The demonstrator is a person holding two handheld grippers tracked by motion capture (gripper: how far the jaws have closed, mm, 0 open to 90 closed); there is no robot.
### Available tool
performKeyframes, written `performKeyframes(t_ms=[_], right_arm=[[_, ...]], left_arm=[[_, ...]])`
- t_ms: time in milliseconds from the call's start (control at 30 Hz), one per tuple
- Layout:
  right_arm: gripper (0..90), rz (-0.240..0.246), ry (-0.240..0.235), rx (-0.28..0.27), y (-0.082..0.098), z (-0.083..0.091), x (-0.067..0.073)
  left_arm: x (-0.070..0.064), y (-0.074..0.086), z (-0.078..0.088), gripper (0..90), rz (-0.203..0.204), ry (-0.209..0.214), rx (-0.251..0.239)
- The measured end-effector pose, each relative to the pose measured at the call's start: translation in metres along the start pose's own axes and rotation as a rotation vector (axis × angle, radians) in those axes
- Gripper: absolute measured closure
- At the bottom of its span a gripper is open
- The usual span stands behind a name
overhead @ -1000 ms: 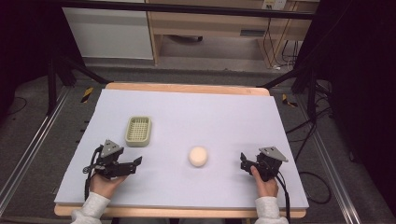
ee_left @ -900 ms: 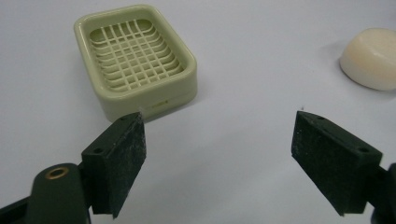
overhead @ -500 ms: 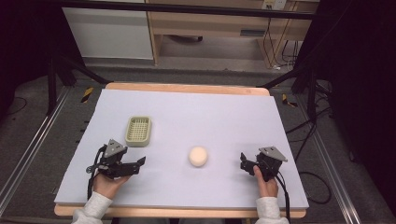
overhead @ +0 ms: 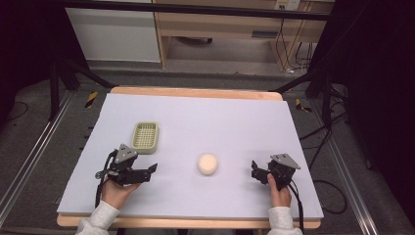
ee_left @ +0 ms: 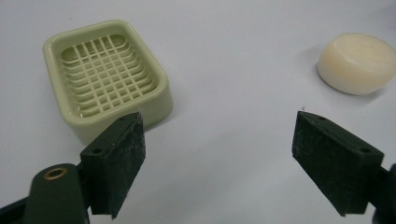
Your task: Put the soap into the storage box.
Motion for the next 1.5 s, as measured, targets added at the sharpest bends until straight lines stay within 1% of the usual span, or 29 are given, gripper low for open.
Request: performKeyframes(t_ms=[167, 267, 333, 467, 500, 533, 633, 833, 1100, 1133, 1233, 1500], right_arm=[[3.2, -0.001, 0.000, 0.001, 0.000, 0.000, 0.000], [3.2, 0.001, 0.000, 0.002, 0.000, 0.000, 0.000], [3.2, 0.001, -0.001, 0.003, 0.000, 0.000, 0.000], [3.2, 0.001, -0.001, 0.005, 0.000, 0.000, 0.000], [3.2, 0.001, -0.001, 0.005, 0.000, 0.000, 0.000], [3.2, 0.001, -0.001, 0.005, 0.000, 0.000, 0.000], [3.2, 0.001, -0.001, 0.004, 0.000, 0.000, 0.000], [3.2, 0.003, -0.003, 0.004, 0.000, 0.000, 0.001], [3.2, 0.006, -0.002, 0.002, 0.000, 0.000, 0.001], [3.2, 0.007, -0.002, 0.002, 0.000, 0.000, 0.001], [3.2, 0.008, -0.003, 0.002, 0.000, 0.000, 0.001], [3.2, 0.014, -0.004, -0.002, 0.000, 0.000, 0.001]], left_arm=[[-0.010, -0.004, -0.002, 16.9, -0.024, 0.018, -0.004], [-0.014, -0.006, -0.003, 16.8, -0.040, 0.025, 0.001], [-0.018, -0.008, -0.004, 16.8, -0.039, 0.035, -0.002], [-0.022, -0.010, -0.005, 16.8, -0.046, 0.042, -0.005], [-0.022, -0.011, -0.005, 16.8, -0.055, 0.046, -0.001], [-0.023, -0.012, -0.006, 16.8, -0.047, 0.049, -0.006], [-0.024, -0.012, -0.007, 16.9, -0.063, 0.050, 0.001], [-0.027, -0.015, -0.009, 17.2, -0.057, 0.069, 0.001], [-0.033, -0.019, -0.012, 17.0, -0.069, 0.082, 0.006], [-0.034, -0.020, -0.013, 16.8, -0.062, 0.082, 0.004], [-0.035, -0.023, -0.013, 16.9, -0.072, 0.086, 0.007], [-0.045, -0.029, -0.018, 16.8, -0.071, 0.101, -0.001]])
Point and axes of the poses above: each handheld gripper's, and its own axes: z roughly backward along the jaws, y roughly out of its underside, x roughly to its left, the point moved 3 cm from there along -z, roughly forward along the jaws, and after that the axes turned 12 degrees about -y, right-handed, at the moved point
